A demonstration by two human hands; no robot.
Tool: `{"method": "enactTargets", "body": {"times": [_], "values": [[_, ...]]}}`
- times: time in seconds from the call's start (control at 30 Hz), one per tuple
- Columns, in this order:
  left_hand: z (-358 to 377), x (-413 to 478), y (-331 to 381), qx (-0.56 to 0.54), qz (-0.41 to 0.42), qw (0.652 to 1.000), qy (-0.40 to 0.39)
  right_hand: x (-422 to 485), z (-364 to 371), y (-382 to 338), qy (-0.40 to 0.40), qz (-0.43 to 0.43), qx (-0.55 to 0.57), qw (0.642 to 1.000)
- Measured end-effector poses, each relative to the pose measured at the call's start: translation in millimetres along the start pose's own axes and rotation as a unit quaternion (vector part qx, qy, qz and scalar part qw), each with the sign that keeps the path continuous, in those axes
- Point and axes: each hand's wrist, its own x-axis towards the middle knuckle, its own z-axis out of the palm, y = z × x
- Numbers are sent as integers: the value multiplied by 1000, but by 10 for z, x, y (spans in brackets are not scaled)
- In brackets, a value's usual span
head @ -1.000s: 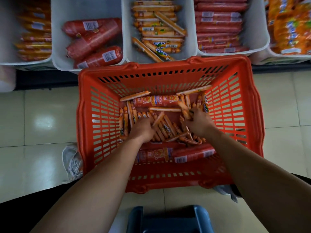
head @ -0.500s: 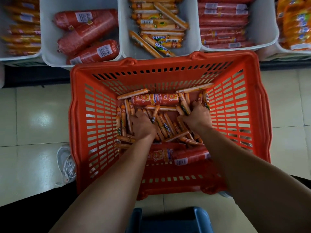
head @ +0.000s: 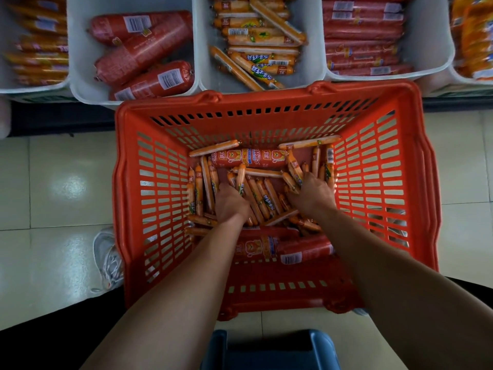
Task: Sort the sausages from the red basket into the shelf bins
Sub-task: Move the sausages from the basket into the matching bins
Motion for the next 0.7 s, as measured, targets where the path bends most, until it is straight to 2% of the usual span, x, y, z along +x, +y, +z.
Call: {"method": "enactTargets", "body": {"times": [0.1, 0.27, 0.4, 0.5, 0.7], "values": [[-29, 2, -3, 16, -3, 1000, -11, -44, -2, 18, 9, -4, 21, 1000], [-56, -38, 35, 13, -6, 999, -30, -39, -37, 90, -25, -9, 102, 994], [-67, -112, 54, 12, -10, 999, -32, -43, -43, 97, -43, -40, 56, 997], [-115, -154, 68, -1, -11, 1000, -23, -62, -53, 92, -45, -52, 71, 995], [-335, -343, 135, -23, 39, 999, -19, -146, -181, 56, -66, -84, 137, 985]]}}
